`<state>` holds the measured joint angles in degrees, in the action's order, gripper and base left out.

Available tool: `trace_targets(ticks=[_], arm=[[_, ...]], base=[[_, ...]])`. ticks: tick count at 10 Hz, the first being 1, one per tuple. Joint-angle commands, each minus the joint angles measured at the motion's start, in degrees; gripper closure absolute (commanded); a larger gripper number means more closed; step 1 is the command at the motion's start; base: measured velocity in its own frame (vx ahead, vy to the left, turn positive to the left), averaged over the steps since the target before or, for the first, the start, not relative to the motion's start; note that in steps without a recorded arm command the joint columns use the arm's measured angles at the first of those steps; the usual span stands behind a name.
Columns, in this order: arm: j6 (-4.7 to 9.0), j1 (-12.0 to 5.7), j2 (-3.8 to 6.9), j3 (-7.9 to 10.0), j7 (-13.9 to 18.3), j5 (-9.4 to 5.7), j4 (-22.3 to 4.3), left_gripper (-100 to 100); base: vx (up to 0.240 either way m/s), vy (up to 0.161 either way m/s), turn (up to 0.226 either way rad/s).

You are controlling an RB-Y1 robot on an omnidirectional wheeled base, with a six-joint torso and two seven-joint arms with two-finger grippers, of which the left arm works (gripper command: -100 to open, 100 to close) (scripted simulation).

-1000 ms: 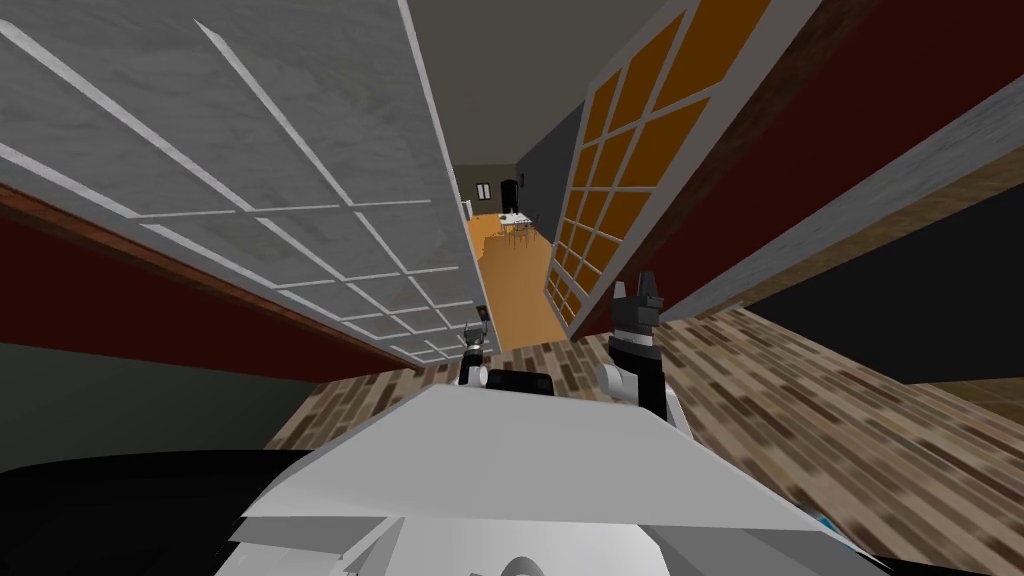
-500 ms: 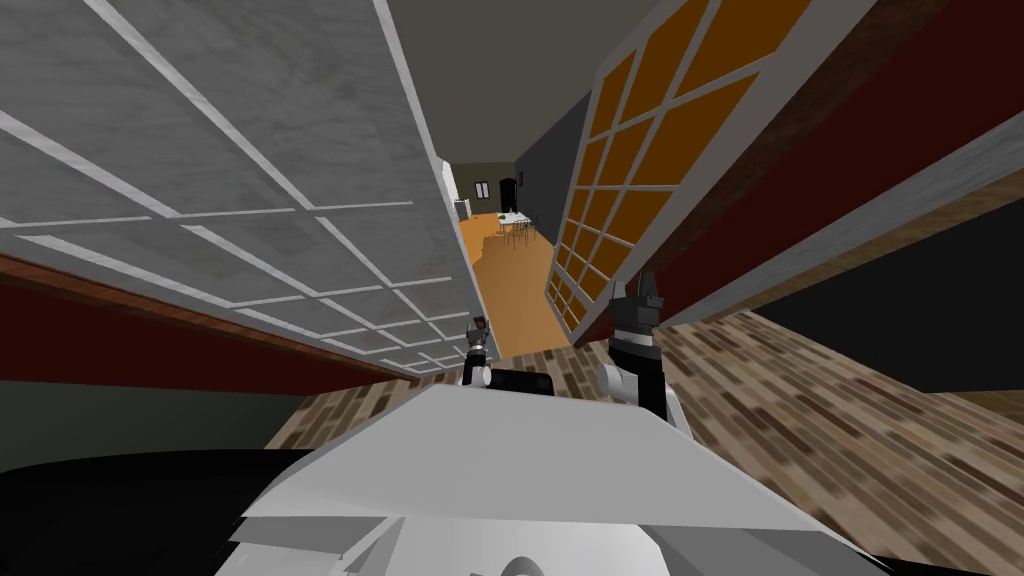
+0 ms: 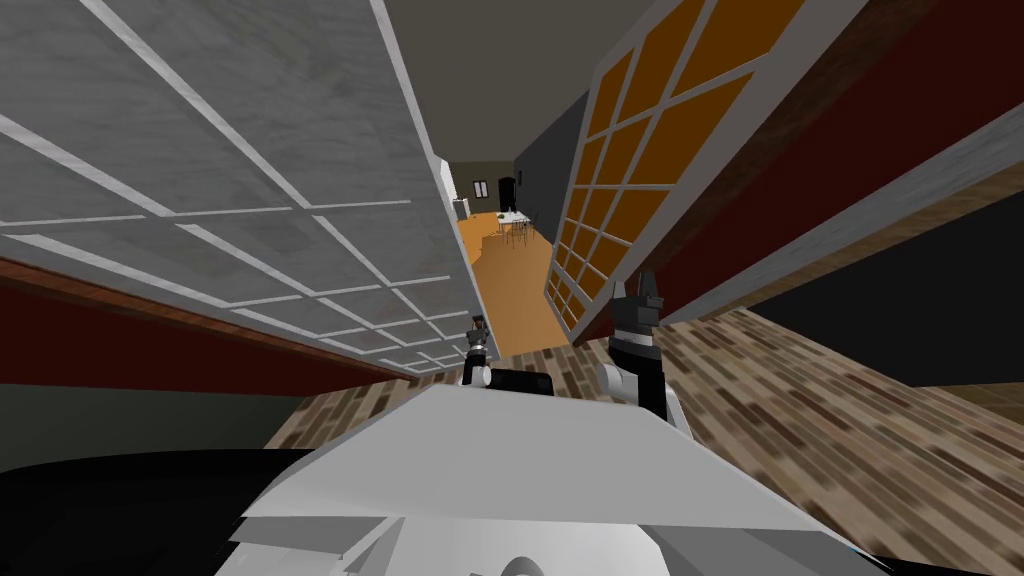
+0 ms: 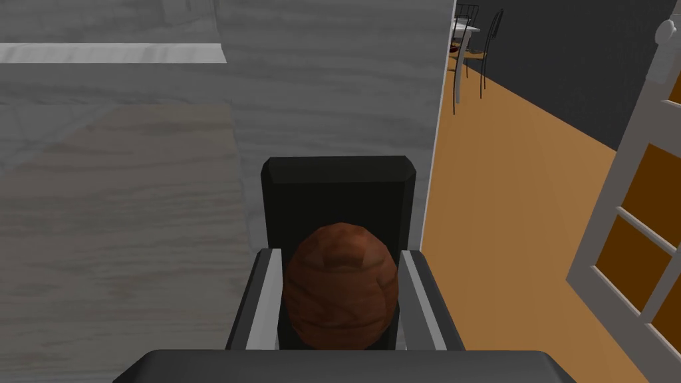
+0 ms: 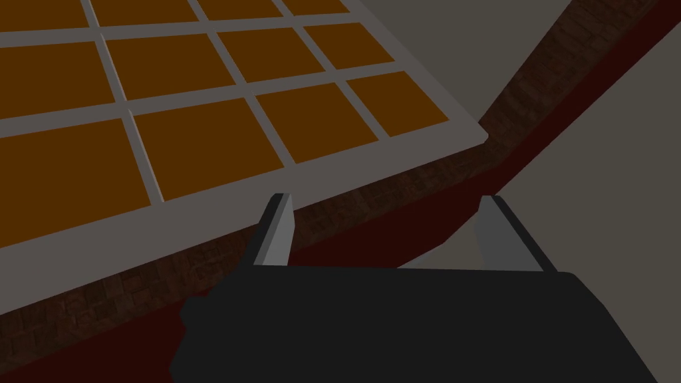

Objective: Push the door open

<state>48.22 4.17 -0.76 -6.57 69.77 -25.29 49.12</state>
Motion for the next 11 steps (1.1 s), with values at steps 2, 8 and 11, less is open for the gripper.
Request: trace_targets(ticks=[2,8,11], arm=[[0.22,-0.25,1.01,0.96,-0.4,-0.6,-0.3,100],[0.81,-0.91,2.69,3.29,-1.3,-2.04,-0.8,100],[1.3,-1.47,3.53,5.25,-2.1,-3.25,-1.3,100]], base=[[0.049,-0.007,-0.007],[0.152,0.001,0.004],[0.115,-0.003,0.013]])
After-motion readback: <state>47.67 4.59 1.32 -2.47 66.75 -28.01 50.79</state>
